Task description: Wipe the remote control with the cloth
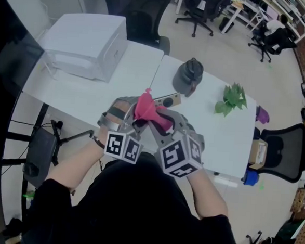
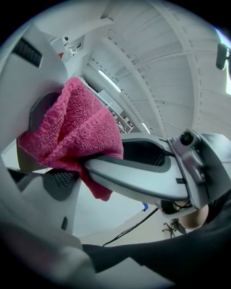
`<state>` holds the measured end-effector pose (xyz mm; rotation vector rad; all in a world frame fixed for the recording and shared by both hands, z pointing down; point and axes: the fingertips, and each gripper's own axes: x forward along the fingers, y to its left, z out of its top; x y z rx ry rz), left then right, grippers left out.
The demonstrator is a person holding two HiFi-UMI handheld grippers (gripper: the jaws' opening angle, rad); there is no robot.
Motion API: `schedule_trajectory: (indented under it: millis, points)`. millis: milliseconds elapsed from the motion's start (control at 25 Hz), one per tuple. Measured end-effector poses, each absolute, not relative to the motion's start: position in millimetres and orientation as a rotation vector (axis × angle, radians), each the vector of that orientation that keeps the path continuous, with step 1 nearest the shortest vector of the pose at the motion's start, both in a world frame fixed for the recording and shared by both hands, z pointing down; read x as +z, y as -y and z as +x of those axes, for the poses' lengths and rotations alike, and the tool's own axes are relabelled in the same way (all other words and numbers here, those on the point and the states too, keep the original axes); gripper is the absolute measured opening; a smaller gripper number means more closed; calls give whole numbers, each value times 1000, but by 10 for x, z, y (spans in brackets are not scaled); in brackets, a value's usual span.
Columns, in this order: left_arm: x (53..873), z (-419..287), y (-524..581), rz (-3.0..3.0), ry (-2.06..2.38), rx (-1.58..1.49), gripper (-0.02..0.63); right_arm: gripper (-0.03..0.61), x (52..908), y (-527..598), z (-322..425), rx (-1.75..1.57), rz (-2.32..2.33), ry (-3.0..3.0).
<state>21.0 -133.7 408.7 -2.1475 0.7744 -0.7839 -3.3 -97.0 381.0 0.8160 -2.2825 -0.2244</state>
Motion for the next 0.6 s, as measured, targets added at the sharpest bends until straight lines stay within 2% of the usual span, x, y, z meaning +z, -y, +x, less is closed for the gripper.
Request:
schedule_trajectory:
  millis: [360, 600]
  points:
    - [4062, 204, 1249, -2152, -737, -725, 212, 98, 3857, 1109, 276, -173, 910, 2245]
    - [4049, 164, 1237, -2159, -738, -704, 212, 98, 3779, 1288, 755, -94, 1083, 2204]
